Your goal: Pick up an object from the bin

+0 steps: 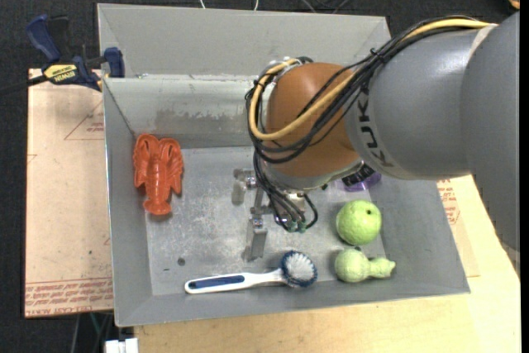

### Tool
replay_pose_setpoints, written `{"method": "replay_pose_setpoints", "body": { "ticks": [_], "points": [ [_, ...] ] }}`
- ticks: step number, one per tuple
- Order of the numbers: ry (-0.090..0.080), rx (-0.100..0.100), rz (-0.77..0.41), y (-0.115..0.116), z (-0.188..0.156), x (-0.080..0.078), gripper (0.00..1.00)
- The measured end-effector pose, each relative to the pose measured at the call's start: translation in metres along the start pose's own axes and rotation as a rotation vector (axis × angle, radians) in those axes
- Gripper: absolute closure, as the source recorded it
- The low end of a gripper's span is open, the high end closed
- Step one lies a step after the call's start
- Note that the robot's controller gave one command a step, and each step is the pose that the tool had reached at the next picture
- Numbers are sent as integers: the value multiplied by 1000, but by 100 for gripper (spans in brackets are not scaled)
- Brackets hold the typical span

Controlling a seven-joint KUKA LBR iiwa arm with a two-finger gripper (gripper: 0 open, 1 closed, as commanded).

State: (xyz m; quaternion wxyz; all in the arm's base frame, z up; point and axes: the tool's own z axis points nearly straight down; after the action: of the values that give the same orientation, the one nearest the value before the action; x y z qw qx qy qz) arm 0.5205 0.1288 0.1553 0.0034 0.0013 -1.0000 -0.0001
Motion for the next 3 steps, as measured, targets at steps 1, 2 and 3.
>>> {"method": "replay_pose_setpoints", "body": {
  "ticks": [1, 2, 3],
  "points": [
    [-7, -1, 3, -1, -3, -2, 0],
    [-5, 0, -230, -61, 86, 26, 0],
    [-11, -3, -143, -58, 30, 35, 0]
  ]
}}
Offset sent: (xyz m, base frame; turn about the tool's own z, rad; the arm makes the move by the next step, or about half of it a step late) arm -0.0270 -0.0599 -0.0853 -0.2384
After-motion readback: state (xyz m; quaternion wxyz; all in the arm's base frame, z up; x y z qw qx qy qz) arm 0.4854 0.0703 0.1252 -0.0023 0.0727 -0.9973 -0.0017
